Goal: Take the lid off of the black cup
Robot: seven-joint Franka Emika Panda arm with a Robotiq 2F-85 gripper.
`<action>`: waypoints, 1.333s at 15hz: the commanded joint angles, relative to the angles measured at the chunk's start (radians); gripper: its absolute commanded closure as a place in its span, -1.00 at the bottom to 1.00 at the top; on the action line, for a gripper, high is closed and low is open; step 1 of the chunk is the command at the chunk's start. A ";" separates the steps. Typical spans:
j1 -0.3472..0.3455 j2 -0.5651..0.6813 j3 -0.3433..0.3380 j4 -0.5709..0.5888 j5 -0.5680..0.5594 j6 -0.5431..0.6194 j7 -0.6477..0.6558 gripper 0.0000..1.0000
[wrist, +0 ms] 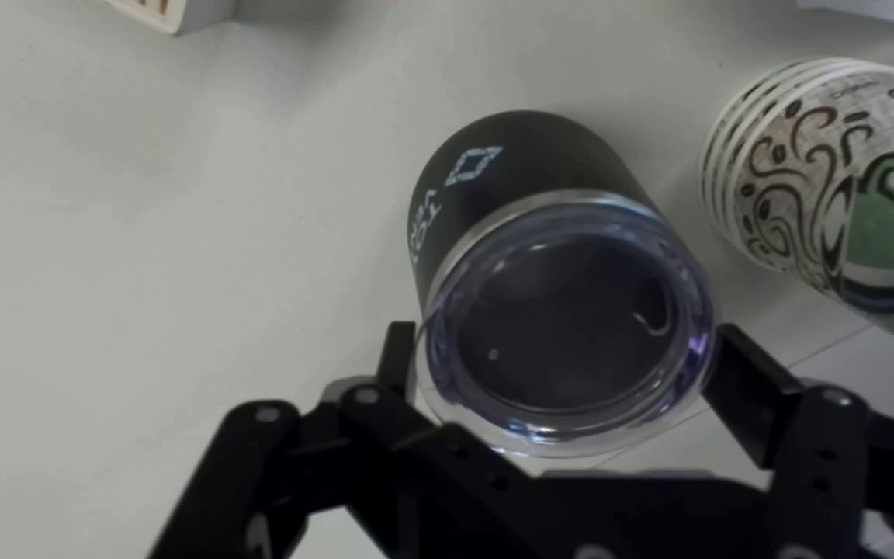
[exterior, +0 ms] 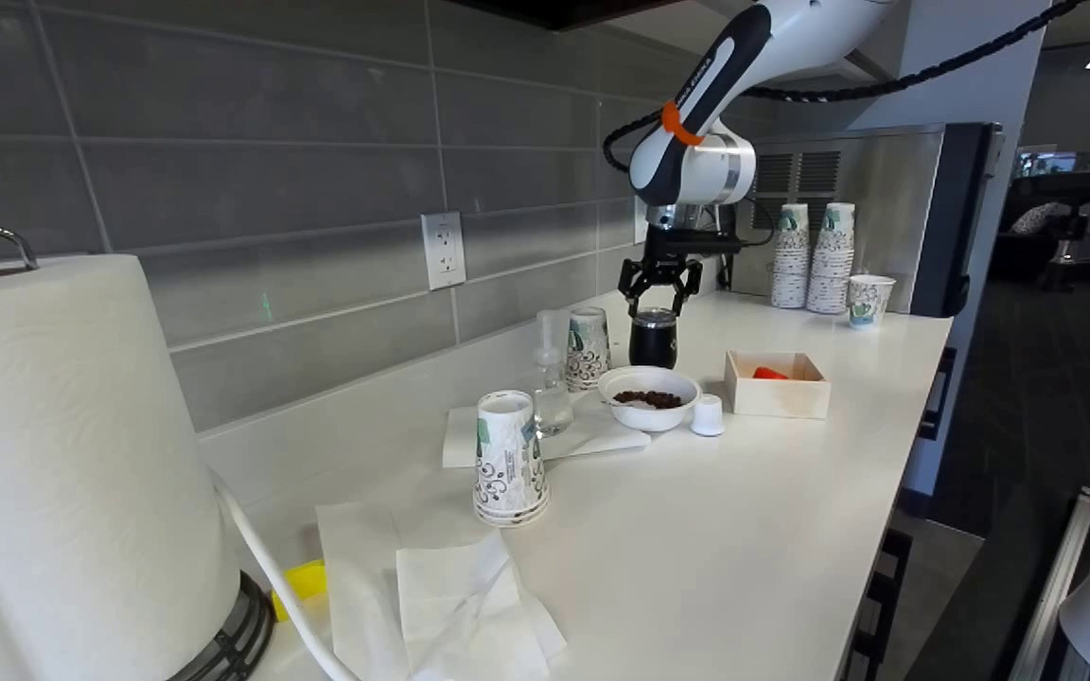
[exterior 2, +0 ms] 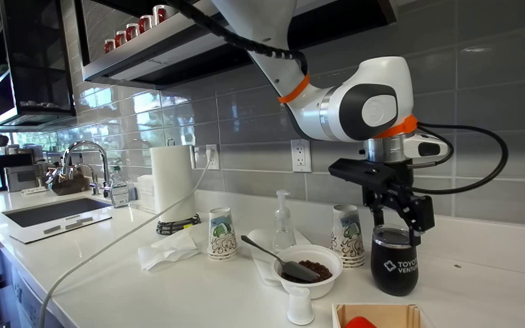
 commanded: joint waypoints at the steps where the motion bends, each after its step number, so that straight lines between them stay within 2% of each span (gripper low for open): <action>1: -0.008 0.003 0.004 0.018 0.019 -0.020 -0.003 -0.32; 10: -0.022 -0.071 0.013 -0.003 0.052 -0.061 -0.017 -0.32; 15: -0.019 -0.107 -0.027 -0.012 0.027 -0.114 0.024 -0.32; 20: -0.043 -0.101 -0.079 -0.011 0.025 -0.111 0.060 -0.32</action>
